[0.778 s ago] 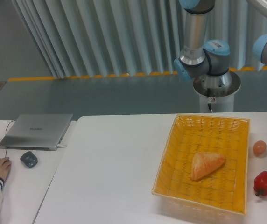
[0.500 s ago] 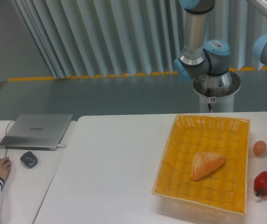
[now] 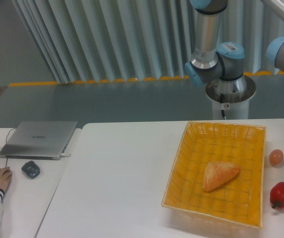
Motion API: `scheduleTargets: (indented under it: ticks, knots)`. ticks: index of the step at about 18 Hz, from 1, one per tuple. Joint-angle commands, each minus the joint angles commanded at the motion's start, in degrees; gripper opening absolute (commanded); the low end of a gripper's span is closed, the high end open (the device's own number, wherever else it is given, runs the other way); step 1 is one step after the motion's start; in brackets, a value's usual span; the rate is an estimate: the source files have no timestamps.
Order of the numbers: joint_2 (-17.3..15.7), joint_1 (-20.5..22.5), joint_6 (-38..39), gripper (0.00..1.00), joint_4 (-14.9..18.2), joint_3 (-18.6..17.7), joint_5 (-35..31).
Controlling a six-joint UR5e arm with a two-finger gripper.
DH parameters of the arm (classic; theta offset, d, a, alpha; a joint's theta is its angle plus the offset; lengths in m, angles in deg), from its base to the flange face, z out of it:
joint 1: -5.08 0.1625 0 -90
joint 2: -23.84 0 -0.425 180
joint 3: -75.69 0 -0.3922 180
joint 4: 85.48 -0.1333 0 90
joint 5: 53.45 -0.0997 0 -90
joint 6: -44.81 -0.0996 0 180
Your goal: Place the red peppers in a basket
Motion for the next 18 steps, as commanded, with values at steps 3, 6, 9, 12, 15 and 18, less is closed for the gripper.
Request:
scheduleTargets:
  ticks: [3, 6, 9, 12, 15, 18]
  knots:
    - [0.0, -0.4, 8.9, 1.0, -0.8, -1.0, -0.4]
    - [-0.1, -0.5, 13.8, 1.0, -0.7, -1.7, 0.0]
    - [0.3, -1.4, 23.0, 1.0, -0.9, -1.6, 3.1]
    - [0.7, -2.0, 29.4, 1.0, -2.1, -1.6, 5.0]
    - [1.1, -2.2, 30.6, 1.0, -2.5, -1.6, 5.3]
    - [1.7, -2.2, 34.5, 1.0, -2.8, -1.6, 6.9]
